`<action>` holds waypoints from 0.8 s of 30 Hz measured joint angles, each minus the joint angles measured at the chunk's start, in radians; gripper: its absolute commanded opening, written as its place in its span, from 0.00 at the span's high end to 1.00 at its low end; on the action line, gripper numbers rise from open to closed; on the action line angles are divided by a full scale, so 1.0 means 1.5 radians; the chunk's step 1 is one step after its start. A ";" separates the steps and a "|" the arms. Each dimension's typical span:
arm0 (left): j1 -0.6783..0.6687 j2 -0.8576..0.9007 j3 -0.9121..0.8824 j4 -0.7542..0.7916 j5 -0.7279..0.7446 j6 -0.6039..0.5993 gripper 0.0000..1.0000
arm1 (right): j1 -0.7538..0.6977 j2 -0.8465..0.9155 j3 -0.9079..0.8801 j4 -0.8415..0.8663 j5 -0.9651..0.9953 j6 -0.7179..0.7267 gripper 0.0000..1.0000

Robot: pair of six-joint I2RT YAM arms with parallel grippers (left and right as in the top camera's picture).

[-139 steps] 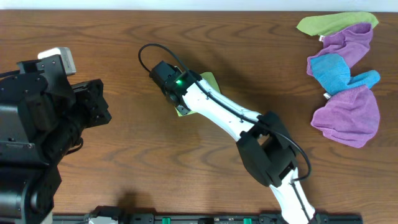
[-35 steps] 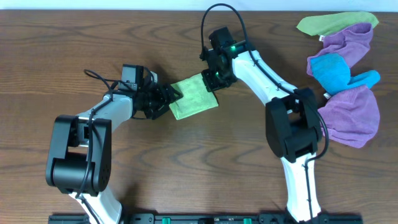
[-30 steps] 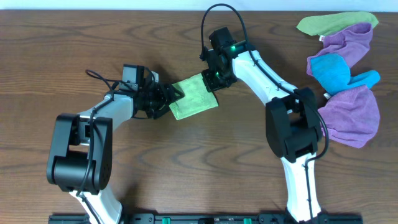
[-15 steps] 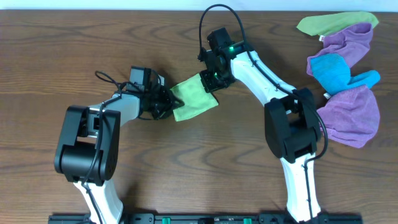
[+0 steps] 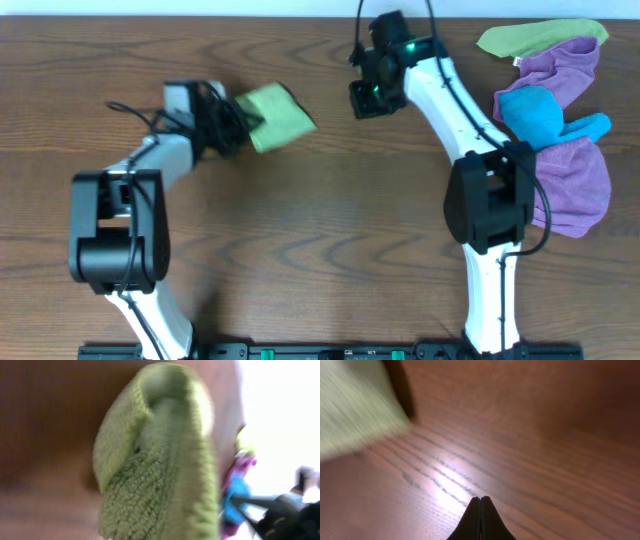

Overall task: Fold the cloth
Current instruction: 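Carry the folded cloth with the left gripper to the table's far-left corner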

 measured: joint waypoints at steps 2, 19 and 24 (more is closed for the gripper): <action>0.027 0.000 0.039 0.007 -0.024 -0.026 0.94 | -0.006 0.000 0.008 0.000 0.002 -0.004 0.99; 0.182 0.001 0.078 0.196 -0.260 -0.289 0.94 | -0.050 0.000 0.009 0.022 -0.033 -0.041 0.99; 0.219 0.089 0.178 0.210 -0.233 -0.289 0.94 | -0.053 0.000 0.009 0.039 -0.038 -0.032 0.99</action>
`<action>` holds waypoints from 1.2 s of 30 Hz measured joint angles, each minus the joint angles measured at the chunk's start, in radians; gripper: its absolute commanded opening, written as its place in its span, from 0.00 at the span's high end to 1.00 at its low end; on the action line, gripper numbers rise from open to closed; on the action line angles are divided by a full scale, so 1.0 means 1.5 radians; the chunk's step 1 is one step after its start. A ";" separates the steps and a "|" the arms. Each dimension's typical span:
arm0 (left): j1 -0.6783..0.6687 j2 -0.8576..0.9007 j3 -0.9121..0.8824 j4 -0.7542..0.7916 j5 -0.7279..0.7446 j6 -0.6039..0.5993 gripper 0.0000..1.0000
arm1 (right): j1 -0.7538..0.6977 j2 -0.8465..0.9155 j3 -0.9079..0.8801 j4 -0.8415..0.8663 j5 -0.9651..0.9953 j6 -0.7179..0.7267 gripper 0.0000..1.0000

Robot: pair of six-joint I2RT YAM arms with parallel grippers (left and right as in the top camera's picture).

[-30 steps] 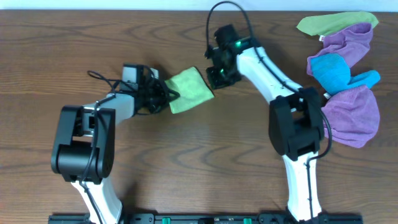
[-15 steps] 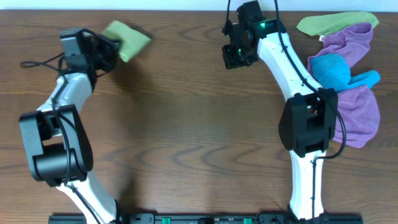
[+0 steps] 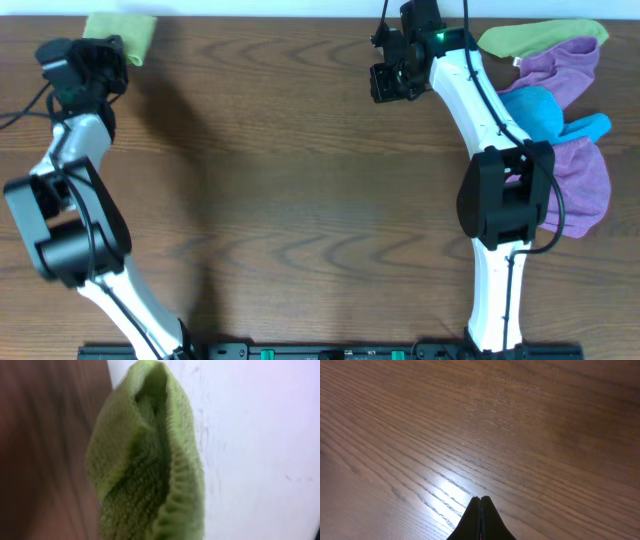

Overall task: Fold the cloth
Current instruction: 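Carry the folded cloth with the left gripper to the table's far-left corner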

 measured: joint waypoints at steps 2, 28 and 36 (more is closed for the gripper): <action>0.007 0.049 0.055 -0.012 0.015 0.002 0.94 | 0.000 0.000 0.000 0.003 -0.001 0.004 0.99; -0.013 0.264 0.311 -0.190 0.059 -0.025 0.94 | 0.000 0.000 0.000 0.007 -0.002 0.033 0.99; -0.043 0.264 0.311 -0.184 0.013 -0.135 0.94 | 0.000 0.000 0.000 0.003 -0.003 0.033 0.99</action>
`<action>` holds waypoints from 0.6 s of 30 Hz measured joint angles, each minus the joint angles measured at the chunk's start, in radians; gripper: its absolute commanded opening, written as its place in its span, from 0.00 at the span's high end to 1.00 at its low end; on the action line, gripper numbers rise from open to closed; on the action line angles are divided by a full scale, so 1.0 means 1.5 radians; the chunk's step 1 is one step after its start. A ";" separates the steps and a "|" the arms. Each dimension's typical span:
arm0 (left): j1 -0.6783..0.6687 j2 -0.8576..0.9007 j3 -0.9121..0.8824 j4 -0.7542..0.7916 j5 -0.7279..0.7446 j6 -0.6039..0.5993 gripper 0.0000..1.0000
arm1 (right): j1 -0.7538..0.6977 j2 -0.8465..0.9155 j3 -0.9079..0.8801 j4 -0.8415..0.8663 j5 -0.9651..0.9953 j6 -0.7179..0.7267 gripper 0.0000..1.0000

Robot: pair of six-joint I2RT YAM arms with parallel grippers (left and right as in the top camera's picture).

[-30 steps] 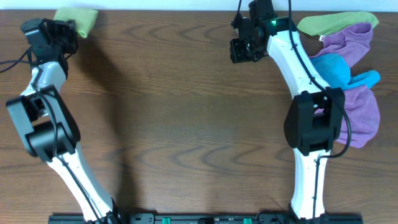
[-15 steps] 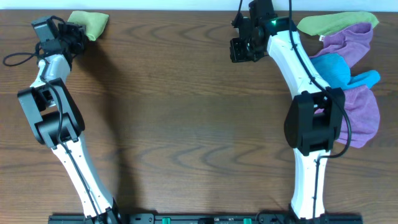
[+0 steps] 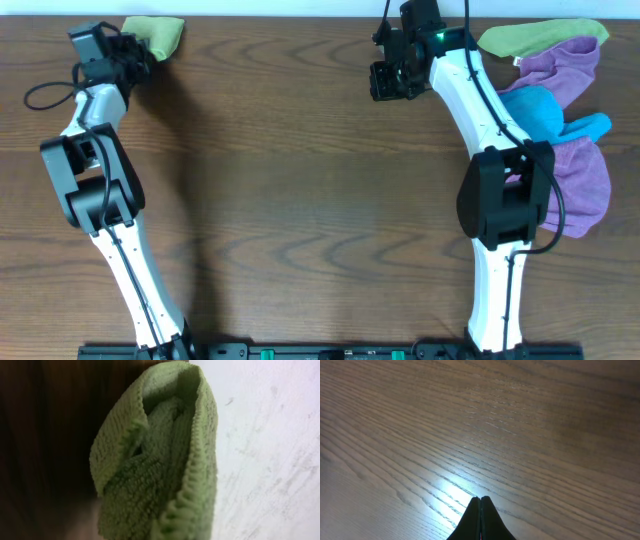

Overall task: Fold the cloth
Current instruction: 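Carry the folded cloth with the left gripper to the table's far-left corner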

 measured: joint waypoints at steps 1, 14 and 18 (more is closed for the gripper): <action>-0.004 0.000 0.000 0.001 -0.004 -0.007 0.94 | 0.000 0.000 0.000 0.000 -0.001 0.000 0.99; -0.017 0.000 0.000 -0.001 -0.025 -0.030 0.05 | 0.000 0.000 0.000 0.000 -0.004 0.002 0.99; -0.009 0.000 0.000 -0.002 0.001 -0.034 0.05 | 0.000 0.000 0.000 0.000 -0.005 0.002 0.99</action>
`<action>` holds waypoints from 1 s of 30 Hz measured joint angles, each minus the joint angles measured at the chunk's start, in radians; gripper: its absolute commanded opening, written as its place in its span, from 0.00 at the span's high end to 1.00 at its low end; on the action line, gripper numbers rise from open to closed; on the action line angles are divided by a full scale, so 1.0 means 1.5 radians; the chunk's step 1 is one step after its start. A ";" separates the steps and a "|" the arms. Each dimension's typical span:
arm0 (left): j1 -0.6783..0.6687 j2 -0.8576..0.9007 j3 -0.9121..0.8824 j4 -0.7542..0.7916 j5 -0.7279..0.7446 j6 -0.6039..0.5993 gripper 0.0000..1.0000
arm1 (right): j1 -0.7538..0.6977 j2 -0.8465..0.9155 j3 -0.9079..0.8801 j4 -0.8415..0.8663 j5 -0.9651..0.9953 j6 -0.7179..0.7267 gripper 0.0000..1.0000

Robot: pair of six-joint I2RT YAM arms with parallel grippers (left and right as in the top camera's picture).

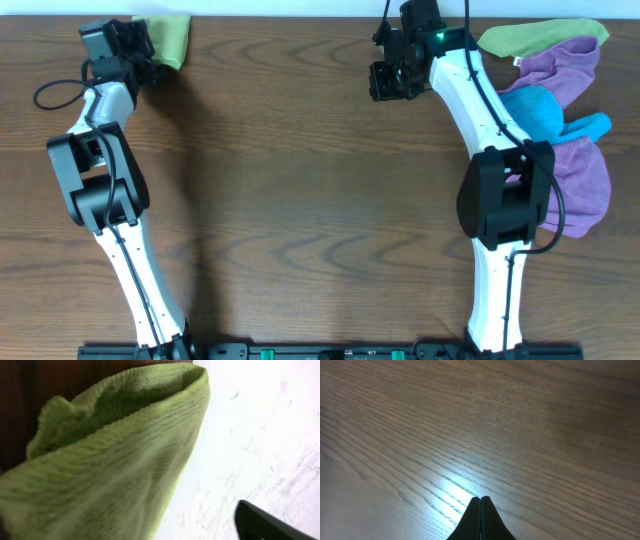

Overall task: Fold the cloth
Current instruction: 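Carry the folded cloth with the left gripper to the table's far-left corner, then lower the folded cloth at the far-left corner and open the left gripper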

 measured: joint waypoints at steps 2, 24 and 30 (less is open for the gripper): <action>0.008 0.000 0.000 -0.002 0.022 0.000 0.05 | 0.000 0.000 0.000 0.000 -0.001 0.000 0.99; 0.017 -0.234 0.009 -0.403 -0.017 0.449 0.05 | -0.001 0.000 0.020 -0.001 -0.003 -0.005 0.92; -0.076 -0.282 0.009 -0.546 -0.132 0.603 0.05 | -0.014 0.000 0.096 -0.066 0.042 -0.039 0.66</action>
